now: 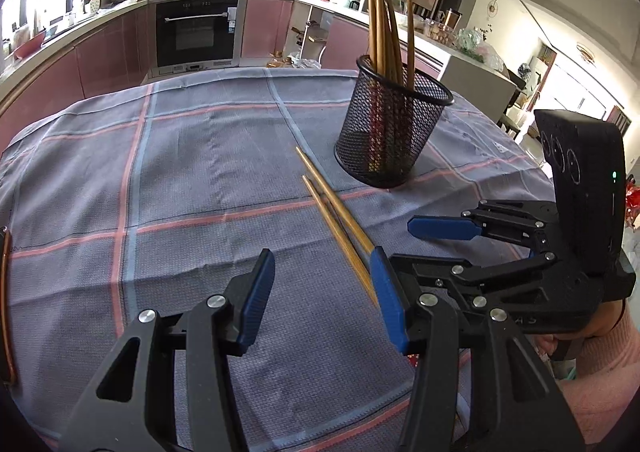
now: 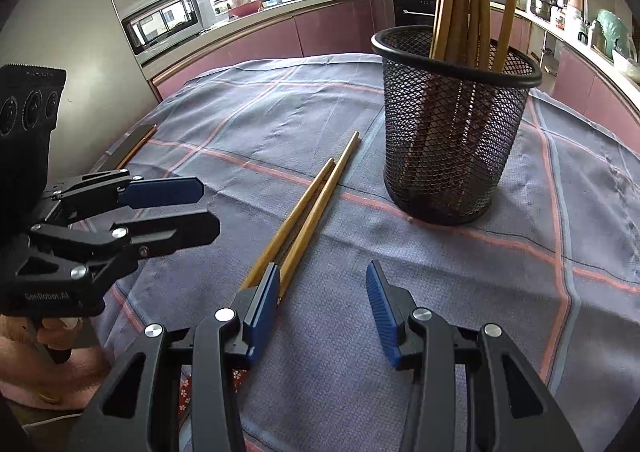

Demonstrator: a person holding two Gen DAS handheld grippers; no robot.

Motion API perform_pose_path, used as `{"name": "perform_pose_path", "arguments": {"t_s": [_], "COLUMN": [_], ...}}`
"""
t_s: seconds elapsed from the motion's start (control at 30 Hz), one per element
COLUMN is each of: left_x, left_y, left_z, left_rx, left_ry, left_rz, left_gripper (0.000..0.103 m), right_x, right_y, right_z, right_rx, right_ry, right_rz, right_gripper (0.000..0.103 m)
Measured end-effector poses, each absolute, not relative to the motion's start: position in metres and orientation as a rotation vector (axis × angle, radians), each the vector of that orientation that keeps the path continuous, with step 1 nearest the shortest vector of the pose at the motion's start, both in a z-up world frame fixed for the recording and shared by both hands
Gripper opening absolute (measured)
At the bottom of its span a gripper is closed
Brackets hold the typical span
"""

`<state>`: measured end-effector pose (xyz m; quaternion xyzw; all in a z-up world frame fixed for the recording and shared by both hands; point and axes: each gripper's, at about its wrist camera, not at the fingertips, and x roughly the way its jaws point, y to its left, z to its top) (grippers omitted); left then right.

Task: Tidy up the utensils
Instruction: 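Move both grippers over the last two chopsticks on the cloth, then close the left gripper on one chopstick while the right gripper grasps the other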

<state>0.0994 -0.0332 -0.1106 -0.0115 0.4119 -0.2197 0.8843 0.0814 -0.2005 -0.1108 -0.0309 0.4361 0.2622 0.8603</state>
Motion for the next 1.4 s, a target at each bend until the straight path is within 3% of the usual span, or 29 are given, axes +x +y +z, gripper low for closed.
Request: {"name": "perform_pose_path", "arguments": {"t_s": [0.47, 0.83, 1.0, 1.33, 1.4], "left_x": [0.093, 0.106, 0.11, 0.125, 0.127], "left_y": [-0.068, -0.054, -0.051, -0.05, -0.05], "left_z": [-0.132, -0.131, -0.131, -0.13, -0.131], "left_rx": [0.112, 0.049, 0.039, 0.042, 0.046], "left_ry": [0.914, 0.925, 0.928, 0.938, 0.937], "left_rz": [-0.488, -0.431, -0.414, -0.398, -0.395], "left_gripper": [0.045, 0.025, 0.017, 0.019, 0.019], "right_x": [0.083, 0.09, 0.101, 0.112, 0.113], "right_y": [-0.208, -0.202, -0.188, -0.173, -0.173], "right_z": [-0.111, -0.106, -0.108, -0.112, -0.112], "right_rx": [-0.033, -0.036, -0.05, -0.09, -0.092], "right_ry": [0.917, 0.9, 0.902, 0.895, 0.892], "right_rz": [0.552, 0.567, 0.57, 0.54, 0.531], "right_gripper": [0.04, 0.039, 0.034, 0.028, 0.023]}}
